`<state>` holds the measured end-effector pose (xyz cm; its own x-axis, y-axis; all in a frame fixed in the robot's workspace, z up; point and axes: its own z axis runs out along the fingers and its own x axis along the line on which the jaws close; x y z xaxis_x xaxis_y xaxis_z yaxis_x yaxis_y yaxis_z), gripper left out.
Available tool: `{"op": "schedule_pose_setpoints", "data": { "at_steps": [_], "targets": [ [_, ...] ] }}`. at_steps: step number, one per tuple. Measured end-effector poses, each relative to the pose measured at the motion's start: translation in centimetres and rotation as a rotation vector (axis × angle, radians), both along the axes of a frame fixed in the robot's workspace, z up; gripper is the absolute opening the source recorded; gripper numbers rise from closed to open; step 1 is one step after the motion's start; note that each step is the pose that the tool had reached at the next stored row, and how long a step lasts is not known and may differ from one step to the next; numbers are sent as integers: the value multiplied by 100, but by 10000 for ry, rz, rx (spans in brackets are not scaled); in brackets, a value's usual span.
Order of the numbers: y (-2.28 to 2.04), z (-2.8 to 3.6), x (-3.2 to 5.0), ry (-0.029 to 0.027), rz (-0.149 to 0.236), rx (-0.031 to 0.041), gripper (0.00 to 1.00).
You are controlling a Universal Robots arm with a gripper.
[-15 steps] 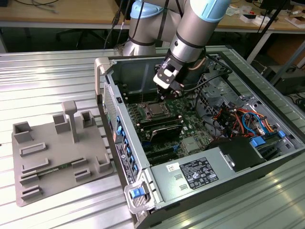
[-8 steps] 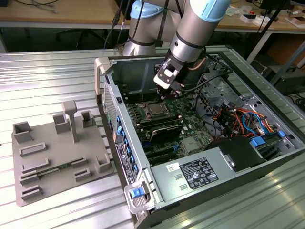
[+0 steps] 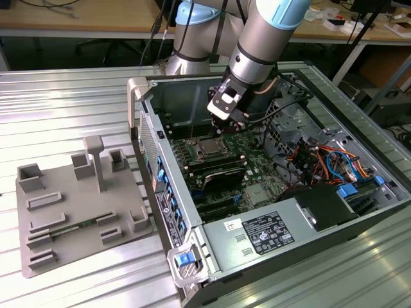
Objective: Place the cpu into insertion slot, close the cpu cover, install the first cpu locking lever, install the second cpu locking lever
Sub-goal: 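Install the first cpu locking lever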
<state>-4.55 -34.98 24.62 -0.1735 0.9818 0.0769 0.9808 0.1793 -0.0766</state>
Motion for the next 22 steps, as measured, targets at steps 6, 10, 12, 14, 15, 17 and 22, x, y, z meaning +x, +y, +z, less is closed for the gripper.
{"op": "schedule_pose_setpoints", "data": {
  "at_steps": [6,10,12,14,15,17,22],
  "targets": [
    [0,0,0,0,71,-1,11],
    [0,0,0,-1,269,0,11],
    [0,0,0,0,788,0,11],
    [0,0,0,0,886,0,11],
    [0,0,0,0,935,0,11],
    [0,0,0,0,1057,0,11],
    [0,0,0,0,1402,2,11]
  ]
}}
